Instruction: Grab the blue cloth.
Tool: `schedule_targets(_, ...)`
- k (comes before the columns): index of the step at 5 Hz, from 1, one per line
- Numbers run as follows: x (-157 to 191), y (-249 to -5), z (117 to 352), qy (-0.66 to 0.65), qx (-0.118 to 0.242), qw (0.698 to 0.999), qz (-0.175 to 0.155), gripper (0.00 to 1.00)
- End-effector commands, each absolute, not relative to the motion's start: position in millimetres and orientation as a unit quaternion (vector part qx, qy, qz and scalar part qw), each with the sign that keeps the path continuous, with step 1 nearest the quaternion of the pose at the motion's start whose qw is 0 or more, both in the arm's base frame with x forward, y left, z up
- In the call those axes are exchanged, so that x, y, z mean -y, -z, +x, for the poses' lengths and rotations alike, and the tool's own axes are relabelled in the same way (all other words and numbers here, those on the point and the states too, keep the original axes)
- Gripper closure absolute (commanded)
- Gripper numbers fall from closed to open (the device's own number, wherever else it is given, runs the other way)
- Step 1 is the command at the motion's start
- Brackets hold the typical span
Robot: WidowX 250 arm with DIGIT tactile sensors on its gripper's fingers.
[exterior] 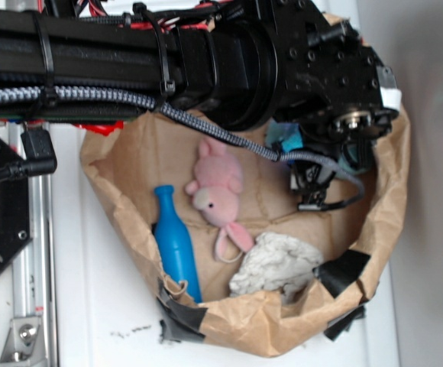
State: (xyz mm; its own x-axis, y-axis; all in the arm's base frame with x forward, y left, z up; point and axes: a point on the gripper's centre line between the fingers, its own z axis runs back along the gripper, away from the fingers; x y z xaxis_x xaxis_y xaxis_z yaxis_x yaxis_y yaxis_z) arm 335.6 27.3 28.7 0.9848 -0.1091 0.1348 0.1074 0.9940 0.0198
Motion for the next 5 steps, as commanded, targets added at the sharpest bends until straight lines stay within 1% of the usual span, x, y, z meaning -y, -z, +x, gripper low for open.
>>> schedule_targets(1,-13.1,-42.6,326.6,0.123,0.11,0.986,0.012,1.0)
schedule_targets(2,-7.8,-58.6,313.2,0.132,0.135,0.982,0.012,1.0)
schedule_targets(3,4.7,-108.6,284.0,0.132,0.182,0.974,-0.015,1.0)
schedule_targets(4,10.5,-161.7,262.1,0.111,0.139,0.983,-0.052,1.0)
schedule_targets(5,7.0,-190.5,266.7,0.087,0.103,0.989,-0.058,1.0)
